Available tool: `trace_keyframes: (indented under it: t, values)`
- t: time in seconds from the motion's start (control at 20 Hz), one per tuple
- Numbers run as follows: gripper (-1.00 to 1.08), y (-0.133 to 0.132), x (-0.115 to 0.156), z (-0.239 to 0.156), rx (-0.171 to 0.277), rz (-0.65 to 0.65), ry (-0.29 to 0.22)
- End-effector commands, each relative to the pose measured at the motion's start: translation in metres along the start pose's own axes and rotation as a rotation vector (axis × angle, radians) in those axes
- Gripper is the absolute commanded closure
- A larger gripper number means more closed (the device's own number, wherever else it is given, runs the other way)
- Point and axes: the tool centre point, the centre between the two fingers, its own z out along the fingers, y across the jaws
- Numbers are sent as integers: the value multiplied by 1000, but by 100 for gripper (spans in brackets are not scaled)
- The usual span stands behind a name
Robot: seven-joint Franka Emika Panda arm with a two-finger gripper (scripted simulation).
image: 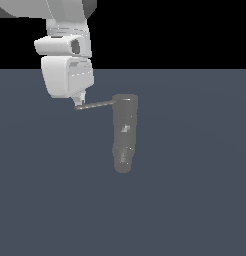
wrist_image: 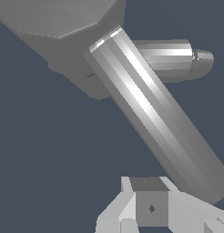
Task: Turn on the faucet by rotating a designated handle.
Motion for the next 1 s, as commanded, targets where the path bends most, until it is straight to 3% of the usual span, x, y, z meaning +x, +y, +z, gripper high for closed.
trace_keyframes:
  t: [0.0,0.95]
  values:
    - [108,2,2,0,0,1,0]
    - [108,45,43,0,-1,-3,0]
